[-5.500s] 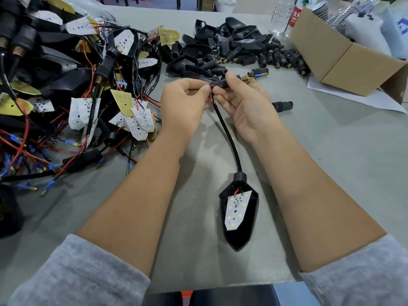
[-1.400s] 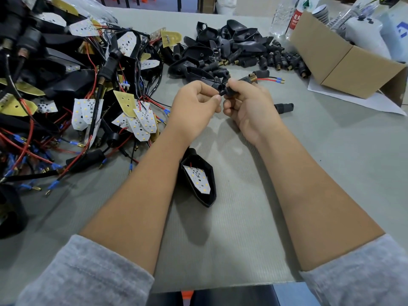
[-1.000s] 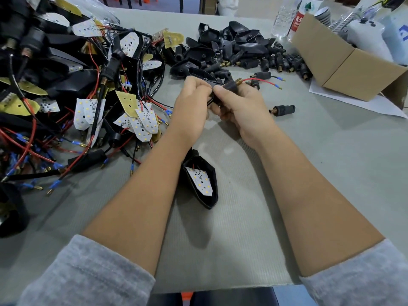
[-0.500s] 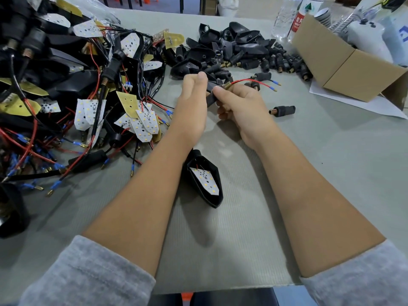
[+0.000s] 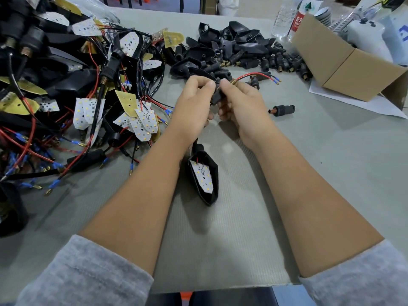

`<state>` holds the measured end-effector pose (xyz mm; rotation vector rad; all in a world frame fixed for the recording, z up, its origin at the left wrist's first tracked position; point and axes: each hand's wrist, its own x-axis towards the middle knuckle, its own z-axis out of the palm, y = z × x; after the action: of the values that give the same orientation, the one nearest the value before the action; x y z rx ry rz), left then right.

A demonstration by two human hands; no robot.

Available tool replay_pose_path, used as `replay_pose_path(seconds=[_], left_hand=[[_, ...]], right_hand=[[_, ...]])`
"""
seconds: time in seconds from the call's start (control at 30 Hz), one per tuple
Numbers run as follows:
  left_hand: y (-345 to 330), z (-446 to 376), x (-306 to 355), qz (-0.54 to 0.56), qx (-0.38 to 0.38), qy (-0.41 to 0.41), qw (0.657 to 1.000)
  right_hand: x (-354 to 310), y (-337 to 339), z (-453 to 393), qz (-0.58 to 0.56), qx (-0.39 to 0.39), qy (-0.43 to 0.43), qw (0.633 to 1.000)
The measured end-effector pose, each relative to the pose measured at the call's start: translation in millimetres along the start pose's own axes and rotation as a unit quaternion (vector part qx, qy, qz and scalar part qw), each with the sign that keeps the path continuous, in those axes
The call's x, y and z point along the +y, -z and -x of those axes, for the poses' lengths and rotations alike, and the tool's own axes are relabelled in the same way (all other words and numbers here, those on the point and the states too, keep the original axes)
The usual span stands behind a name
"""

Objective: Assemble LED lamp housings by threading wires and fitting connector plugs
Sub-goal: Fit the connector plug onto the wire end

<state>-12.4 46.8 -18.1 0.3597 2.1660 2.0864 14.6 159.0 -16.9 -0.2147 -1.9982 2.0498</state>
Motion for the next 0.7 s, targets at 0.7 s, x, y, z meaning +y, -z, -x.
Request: replay_pose_path(seconds=[0.7], left_hand=[[5, -4, -5, -0.096, -0.11, -0.01, 0.989]], right_hand=[[0, 8, -6, -0.051, 0.077, -0.016, 0.996]])
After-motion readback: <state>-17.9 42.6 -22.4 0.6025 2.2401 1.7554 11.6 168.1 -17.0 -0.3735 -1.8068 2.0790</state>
